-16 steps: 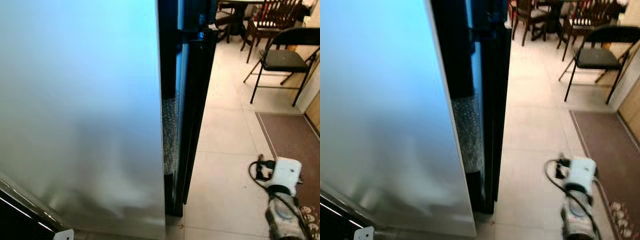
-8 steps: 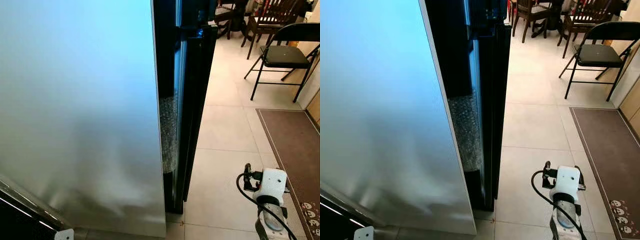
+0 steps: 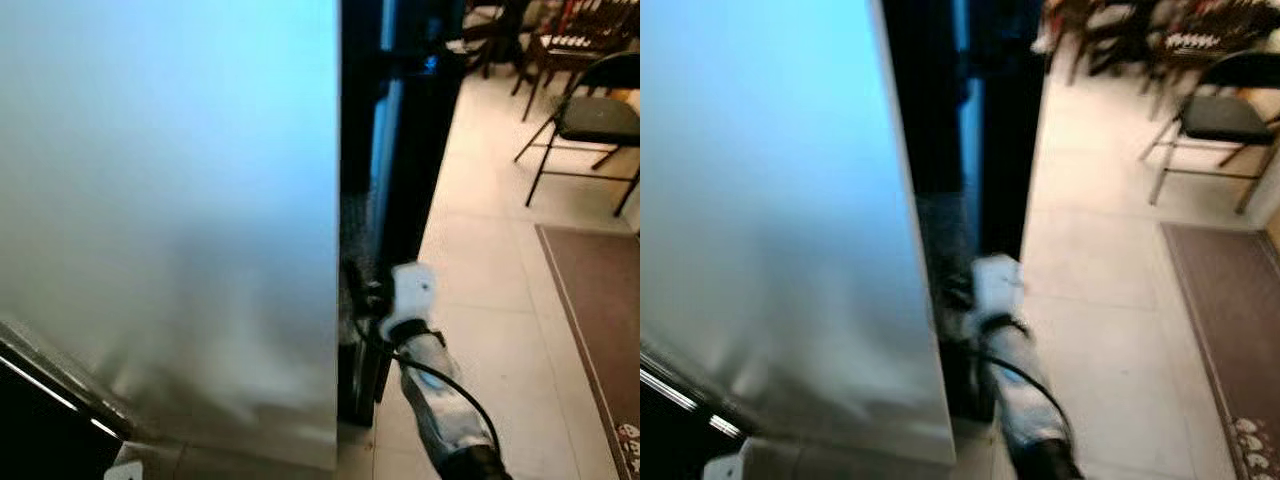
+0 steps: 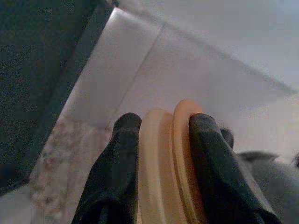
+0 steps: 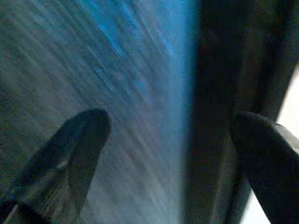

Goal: Restocking fridge

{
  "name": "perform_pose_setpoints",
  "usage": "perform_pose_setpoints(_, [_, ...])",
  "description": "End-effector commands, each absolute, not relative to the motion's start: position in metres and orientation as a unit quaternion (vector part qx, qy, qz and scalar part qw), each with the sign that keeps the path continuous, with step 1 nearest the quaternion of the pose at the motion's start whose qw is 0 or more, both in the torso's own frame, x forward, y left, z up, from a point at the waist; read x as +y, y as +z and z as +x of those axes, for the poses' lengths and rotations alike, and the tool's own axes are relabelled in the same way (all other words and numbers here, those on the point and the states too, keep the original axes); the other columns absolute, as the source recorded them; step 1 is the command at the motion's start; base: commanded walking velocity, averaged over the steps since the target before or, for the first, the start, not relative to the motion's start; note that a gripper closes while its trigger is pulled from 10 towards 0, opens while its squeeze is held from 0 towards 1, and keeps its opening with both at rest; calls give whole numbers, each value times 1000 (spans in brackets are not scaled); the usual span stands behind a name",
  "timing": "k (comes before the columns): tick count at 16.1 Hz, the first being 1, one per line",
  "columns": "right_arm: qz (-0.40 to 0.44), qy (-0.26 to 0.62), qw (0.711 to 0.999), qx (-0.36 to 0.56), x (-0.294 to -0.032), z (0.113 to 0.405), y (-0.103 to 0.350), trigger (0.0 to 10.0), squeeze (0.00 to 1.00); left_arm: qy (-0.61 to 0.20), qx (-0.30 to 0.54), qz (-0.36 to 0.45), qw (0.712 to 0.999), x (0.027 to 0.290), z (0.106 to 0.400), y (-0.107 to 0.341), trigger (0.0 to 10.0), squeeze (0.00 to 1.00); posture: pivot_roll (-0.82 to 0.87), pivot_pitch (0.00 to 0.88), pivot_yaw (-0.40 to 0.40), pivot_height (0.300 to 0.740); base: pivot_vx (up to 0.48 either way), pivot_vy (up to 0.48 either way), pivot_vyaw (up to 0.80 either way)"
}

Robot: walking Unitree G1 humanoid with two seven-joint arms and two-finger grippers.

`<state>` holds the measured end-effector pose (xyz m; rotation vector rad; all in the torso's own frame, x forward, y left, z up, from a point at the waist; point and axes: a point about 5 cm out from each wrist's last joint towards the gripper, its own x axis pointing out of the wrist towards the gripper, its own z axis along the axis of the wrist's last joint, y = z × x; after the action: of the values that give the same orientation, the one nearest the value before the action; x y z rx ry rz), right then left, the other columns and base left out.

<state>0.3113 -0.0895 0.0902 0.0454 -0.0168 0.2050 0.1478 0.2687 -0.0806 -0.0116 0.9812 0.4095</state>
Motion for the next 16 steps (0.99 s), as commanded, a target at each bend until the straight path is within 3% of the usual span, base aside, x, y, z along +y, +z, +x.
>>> perform_pose_setpoints(1, [26,103,994,-8,-85,311,93,10000,0,187,460,-1,868,266,155,-79,10000,0,-48,0,41,740,0,0,0])
perform_pose_setpoints(8, [11,10,1000,-11,-105,306,103,10000,0,181,461,6,869,264,155,-79,10000,0,-45,0,43,740,0,0,0])
perform_pose_setpoints(16, [1,44,999,-10,-103,325,114,10000,0,172,461,14,870,262,156,-79,10000,0,-42,0,42,740,0,0,0])
